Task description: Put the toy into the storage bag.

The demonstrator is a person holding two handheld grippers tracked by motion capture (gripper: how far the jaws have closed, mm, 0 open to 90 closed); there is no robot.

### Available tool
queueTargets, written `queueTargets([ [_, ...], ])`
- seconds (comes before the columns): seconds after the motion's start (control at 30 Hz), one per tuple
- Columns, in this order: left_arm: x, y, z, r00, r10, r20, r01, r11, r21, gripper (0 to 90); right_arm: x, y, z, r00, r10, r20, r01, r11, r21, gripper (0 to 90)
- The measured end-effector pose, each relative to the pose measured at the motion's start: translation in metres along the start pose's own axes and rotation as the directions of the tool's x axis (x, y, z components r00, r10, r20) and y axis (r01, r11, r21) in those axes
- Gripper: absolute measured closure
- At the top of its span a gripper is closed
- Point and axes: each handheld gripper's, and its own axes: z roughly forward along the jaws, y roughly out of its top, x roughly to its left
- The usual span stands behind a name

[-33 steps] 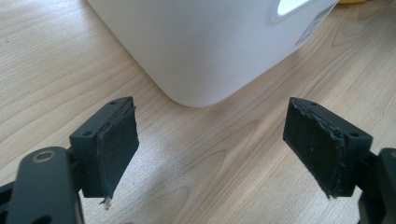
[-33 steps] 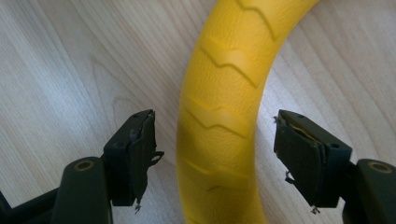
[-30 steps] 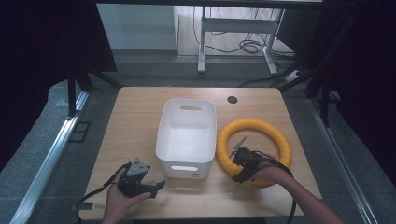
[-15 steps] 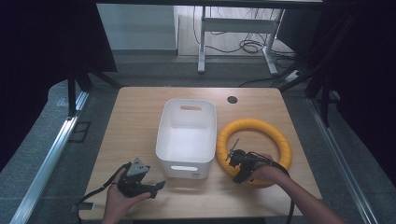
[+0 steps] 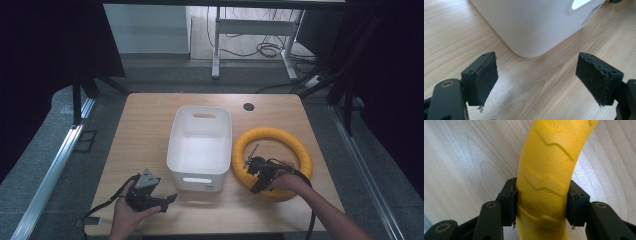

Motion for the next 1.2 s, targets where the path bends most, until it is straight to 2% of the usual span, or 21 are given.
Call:
queueTargets([
  [0.03, 0.0, 0.0, 0.0, 1.0, 0.0, 0.001, 0.0, 1.0, -0.001, 18.0, -0.004, -0.003, -0.006, 0.9997, 0.005, -0.025, -0.006, 0.999, -0.032, 51.3],
  [0.1, 0.0, 0.0, 0.0, 1.0, 0.0, 0.0, 0.0, 1.0, 0.0, 18.0, -0.005, -0.004, -0.009, 0.9994, 0.011, -0.032, -0.013, 0.999, -0.05, 51.2],
  [0.13, 0.0, 0.0, 0.0, 1.0, 0.0, -0.001, 0.0, 1.0, 0.001, 18.0, -0.01, -0.007, -0.018, 0.9976, 0.022, -0.065, -0.028, 0.996, -0.09, 51.3],
  [0.23, 0.0, 0.0, 0.0, 1.0, 0.001, -0.001, -0.001, 1.0, 0.001, 18.0, -0.014, -0.009, -0.025, 0.9956, 0.031, -0.089, -0.041, 0.992, -0.121, 51.3],
  [0.27, 0.0, 0.0, 0.0, 1.0, 0.0, -0.001, 0.0, 1.0, 0.001, 18.0, -0.018, -0.012, -0.032, 0.993, 0.037, -0.112, -0.054, 0.987, -0.154, 51.3],
  [0.33, 0.0, 0.0, 0.0, 1.0, 0.001, -0.003, -0.001, 1.0, 0.002, 18.0, -0.02, -0.013, -0.036, 0.9919, 0.037, -0.121, -0.057, 0.985, -0.165, 51.3],
  [0.5, 0.0, 0.0, 0.001, 1.0, 0.002, -0.004, -0.002, 1.0, 0.004, 18.0, -0.03, -0.019, -0.051, 0.9838, 0.048, -0.173, -0.088, 0.969, -0.232, 51.3],
  [0.6, 0.0, 0.0, 0.001, 1.0, 0.002, -0.003, -0.002, 1.0, 0.004, 18.0, -0.033, -0.021, -0.056, 0.9814, 0.052, -0.185, -0.099, 0.961, -0.258, 51.2],
  [0.8, 0.0, 0.0, 0.001, 1.0, 0.001, -0.003, -0.001, 1.0, 0.003, 18.0, -0.037, -0.023, -0.059, 0.979, 0.049, -0.198, -0.105, 0.953, -0.285, 51.3],
  [0.93, 0.0, 0.0, 0.001, 1.0, 0.003, -0.004, -0.003, 1.0, 0.005, 18.0, -0.041, -0.025, -0.064, 0.976, 0.056, -0.21, -0.123, 0.939, -0.32, 51.3],
  [0.97, 0.0, 0.0, 0.001, 1.0, 0.003, -0.004, -0.003, 1.0, 0.005, 18.0, -0.041, -0.025, -0.064, 0.976, 0.056, -0.21, -0.123, 0.939, -0.32, 51.3],
  [1.1, 0.0, 0.0, 0.001, 1.0, 0.002, -0.004, -0.002, 1.0, 0.004, 18.0, -0.045, -0.029, -0.073, 0.9726, 0.071, -0.221, -0.148, 0.924, -0.353, 51.3],
  [1.17, 0.0, 0.0, 0.001, 1.0, 0.003, -0.005, -0.003, 1.0, 0.004, 18.0, -0.049, -0.033, -0.079, 0.9723, 0.068, -0.224, -0.153, 0.908, -0.39, 51.3],
  [1.2, 0.0, 0.0, 0.001, 1.0, 0.003, -0.005, -0.003, 1.0, 0.004, 18.0, -0.049, -0.033, -0.079, 0.9723, 0.068, -0.224, -0.153, 0.908, -0.39, 51.3],
])
